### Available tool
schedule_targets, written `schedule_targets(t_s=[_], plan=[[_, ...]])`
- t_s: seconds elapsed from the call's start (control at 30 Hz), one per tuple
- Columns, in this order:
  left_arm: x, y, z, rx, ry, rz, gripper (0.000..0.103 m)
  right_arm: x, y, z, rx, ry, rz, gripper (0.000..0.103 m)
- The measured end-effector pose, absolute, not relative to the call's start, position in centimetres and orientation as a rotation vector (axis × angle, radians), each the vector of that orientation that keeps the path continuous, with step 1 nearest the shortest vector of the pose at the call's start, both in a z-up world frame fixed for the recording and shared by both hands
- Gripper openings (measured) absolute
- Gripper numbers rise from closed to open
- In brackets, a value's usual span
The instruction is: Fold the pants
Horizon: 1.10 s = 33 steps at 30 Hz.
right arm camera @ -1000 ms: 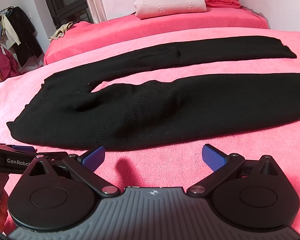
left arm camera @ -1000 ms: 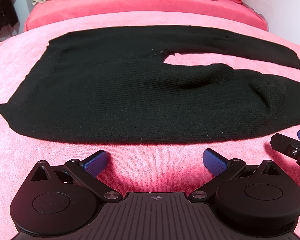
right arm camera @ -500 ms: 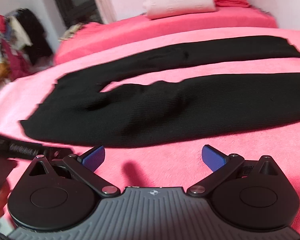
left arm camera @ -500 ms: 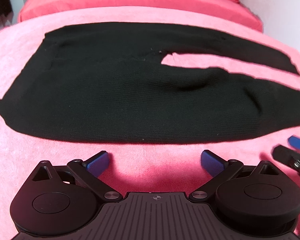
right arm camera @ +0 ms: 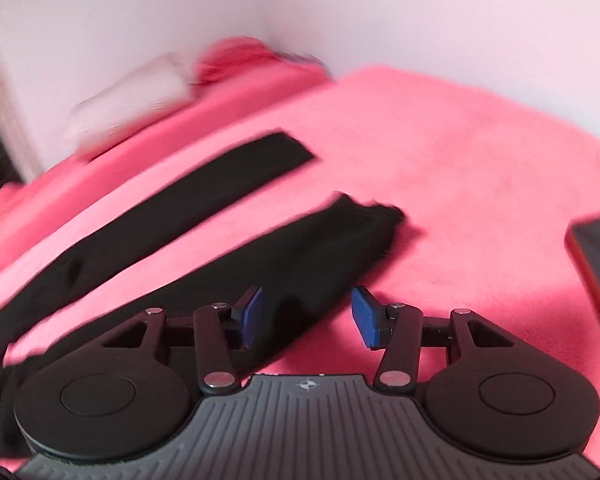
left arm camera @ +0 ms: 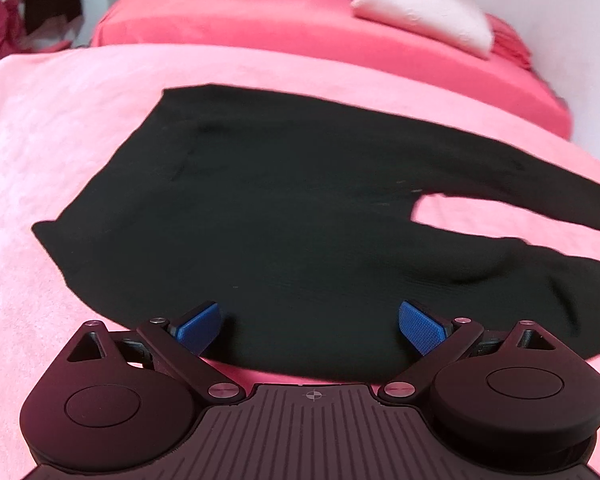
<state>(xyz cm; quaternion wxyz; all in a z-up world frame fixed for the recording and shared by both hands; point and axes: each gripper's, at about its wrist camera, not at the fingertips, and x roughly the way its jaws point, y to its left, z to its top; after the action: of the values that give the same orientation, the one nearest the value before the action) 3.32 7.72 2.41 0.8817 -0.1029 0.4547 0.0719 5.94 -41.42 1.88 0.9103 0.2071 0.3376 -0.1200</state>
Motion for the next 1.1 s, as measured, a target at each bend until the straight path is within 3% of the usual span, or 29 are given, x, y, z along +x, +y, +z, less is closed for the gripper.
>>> schedule_targets(t_s=[0.1, 0.17, 0.2, 0.23, 0.4, 0.5, 0.6, 0.67, 0.77, 0.8, 0.83, 1.0, 1.1], plan=[[4.0, 8.3, 1.0, -0.217, 0.984, 0.168, 0.103, 7.1, -41.8, 1.5, 0.477, 0.658, -0.216, 0.054], [4.2, 8.4, 0.3, -0.206, 0.992, 0.185, 0.103, 8.0, -41.4, 1.1, 0.474, 0.647, -0.172, 0.034], [4.3, 8.1, 0.2, -0.189, 0.989, 0.193, 0.103, 8.4, -41.0, 0.9, 0.453, 0.644, -0.161, 0.011], [4.3, 8.1, 0.2, -0.180, 0.989, 0.195, 0.103, 8.5, -40.7, 0.9, 0.402, 0.637, -0.177, 0.008], [4.1, 7.6, 0.0, -0.159, 0.989, 0.174, 0.103, 5.8, -43.5, 2.9, 0.342, 0.516, -0.303, 0.007], [4.3, 7.2, -0.1, -0.135, 0.990, 0.176, 0.103, 6.6, -44.5, 0.7, 0.350, 0.646, -0.322, 0.008], [4.3, 7.4, -0.1, -0.142, 0.988, 0.166, 0.103, 6.0, -44.3, 1.1, 0.383, 0.592, -0.315, 0.009], [4.0, 7.8, 0.2, -0.156, 0.986, 0.147, 0.103, 5.7, -44.5, 1.8, 0.421, 0.571, -0.331, 0.020], [3.1, 8.9, 0.6, -0.180, 0.968, 0.134, 0.103, 4.6, -43.5, 3.9, 0.327, 0.521, -0.426, 0.042], [2.8, 9.3, 0.8, -0.186, 0.959, 0.138, 0.103, 4.4, -43.1, 4.4, 0.282, 0.501, -0.438, 0.061], [2.5, 9.6, 0.9, -0.191, 0.953, 0.140, 0.103, 3.7, -42.1, 5.2, 0.234, 0.477, -0.434, 0.070], [2.4, 10.4, 0.9, -0.217, 0.943, 0.129, 0.103, 1.1, -34.8, 7.6, 0.092, 0.477, -0.118, 0.069], [2.5, 9.9, 0.6, -0.202, 0.947, 0.125, 0.103, 0.8, -28.1, 6.8, 0.005, 0.588, 0.222, 0.061]])
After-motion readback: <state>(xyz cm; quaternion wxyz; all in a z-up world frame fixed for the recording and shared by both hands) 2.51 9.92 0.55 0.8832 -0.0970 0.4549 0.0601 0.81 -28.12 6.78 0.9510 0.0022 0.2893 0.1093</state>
